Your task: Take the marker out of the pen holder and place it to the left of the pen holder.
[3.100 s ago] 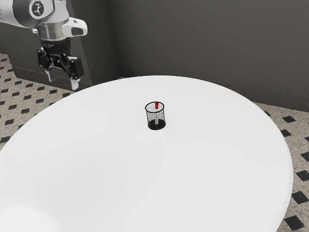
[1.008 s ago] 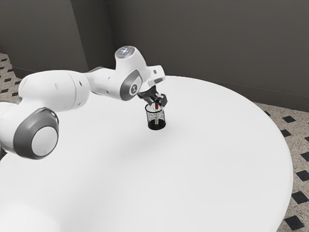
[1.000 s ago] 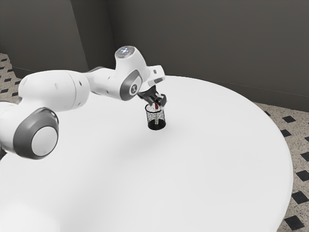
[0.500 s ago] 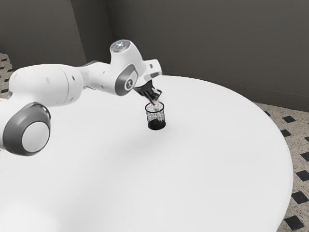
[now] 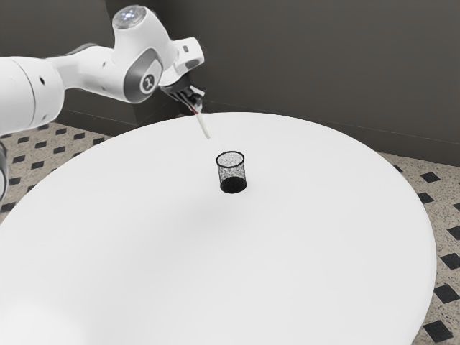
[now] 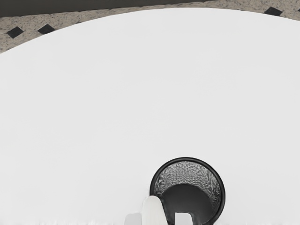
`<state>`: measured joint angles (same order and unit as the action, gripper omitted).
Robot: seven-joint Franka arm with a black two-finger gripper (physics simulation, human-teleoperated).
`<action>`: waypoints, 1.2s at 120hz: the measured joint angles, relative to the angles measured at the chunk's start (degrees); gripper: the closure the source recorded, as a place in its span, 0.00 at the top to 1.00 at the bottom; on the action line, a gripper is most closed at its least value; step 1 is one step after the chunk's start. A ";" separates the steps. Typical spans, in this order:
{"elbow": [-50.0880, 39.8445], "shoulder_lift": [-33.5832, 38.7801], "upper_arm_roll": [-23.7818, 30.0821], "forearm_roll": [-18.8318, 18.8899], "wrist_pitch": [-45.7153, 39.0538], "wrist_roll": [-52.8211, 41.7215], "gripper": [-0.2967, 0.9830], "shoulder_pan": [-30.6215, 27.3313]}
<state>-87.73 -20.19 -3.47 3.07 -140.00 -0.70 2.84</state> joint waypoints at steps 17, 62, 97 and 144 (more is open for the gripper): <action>0.24 -2.44 -0.01 0.66 0.14 -0.62 0.15 -3.42; 14.32 -17.04 0.09 0.63 -0.12 -3.56 0.15 -7.86; 16.31 -21.85 0.57 0.14 -1.66 -4.90 0.15 -8.87; 16.27 -24.28 0.76 -0.89 -4.33 -5.80 0.15 -8.79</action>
<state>-71.47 -44.47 -2.70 2.18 -144.33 -6.49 -5.95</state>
